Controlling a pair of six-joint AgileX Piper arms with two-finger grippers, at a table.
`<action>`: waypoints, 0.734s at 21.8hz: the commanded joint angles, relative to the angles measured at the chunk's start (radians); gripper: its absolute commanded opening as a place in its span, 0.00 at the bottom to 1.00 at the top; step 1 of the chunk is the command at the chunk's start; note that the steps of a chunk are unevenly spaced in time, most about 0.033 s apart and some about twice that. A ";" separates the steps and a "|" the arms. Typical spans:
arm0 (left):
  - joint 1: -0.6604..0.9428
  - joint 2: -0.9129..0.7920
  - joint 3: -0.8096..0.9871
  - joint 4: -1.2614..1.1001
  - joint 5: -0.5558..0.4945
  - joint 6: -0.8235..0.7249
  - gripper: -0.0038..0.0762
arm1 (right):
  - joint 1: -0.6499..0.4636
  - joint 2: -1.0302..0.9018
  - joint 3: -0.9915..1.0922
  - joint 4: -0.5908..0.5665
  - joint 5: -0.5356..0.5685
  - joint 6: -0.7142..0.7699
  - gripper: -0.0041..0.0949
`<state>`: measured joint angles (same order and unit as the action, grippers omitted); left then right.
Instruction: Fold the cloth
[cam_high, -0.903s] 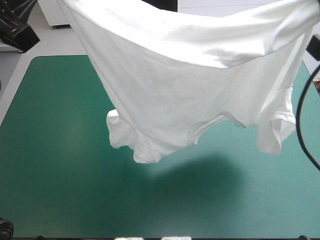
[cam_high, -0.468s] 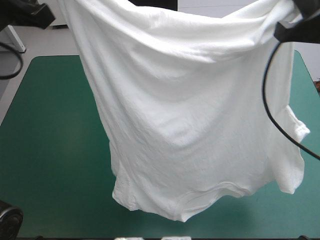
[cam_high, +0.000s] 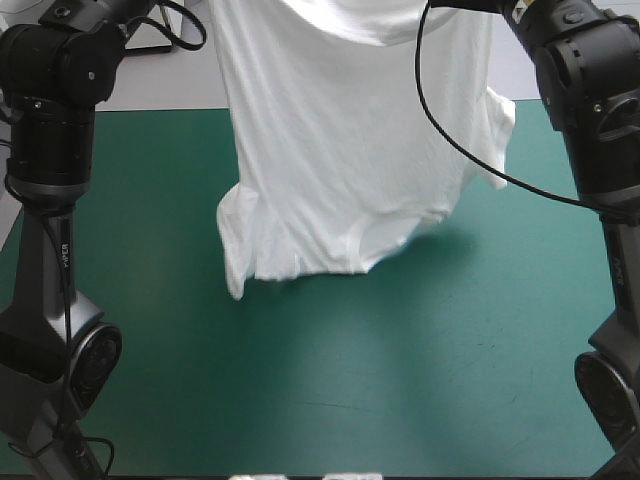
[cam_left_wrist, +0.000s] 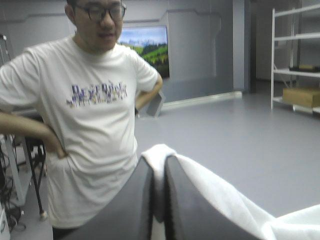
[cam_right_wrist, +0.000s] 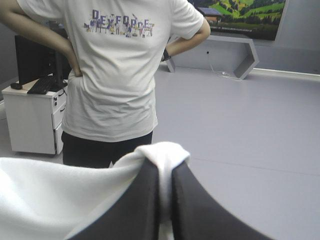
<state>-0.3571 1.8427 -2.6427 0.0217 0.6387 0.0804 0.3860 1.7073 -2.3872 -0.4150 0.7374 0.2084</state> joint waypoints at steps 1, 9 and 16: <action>0.002 -0.044 -0.025 0.026 -0.208 0.003 0.04 | -0.005 -0.029 -0.023 -0.073 -0.141 0.026 0.02; 0.002 0.082 -0.025 0.059 -0.084 -0.003 0.04 | -0.113 0.072 -0.021 0.097 0.059 0.051 0.02; 0.002 0.360 -0.025 0.088 0.139 -0.064 0.04 | -0.255 0.318 -0.021 0.395 0.239 -0.055 0.02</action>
<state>-0.3571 2.2215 -2.6428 0.1024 0.7951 0.0548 0.1552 2.0390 -2.3863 -0.0553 0.9978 0.1739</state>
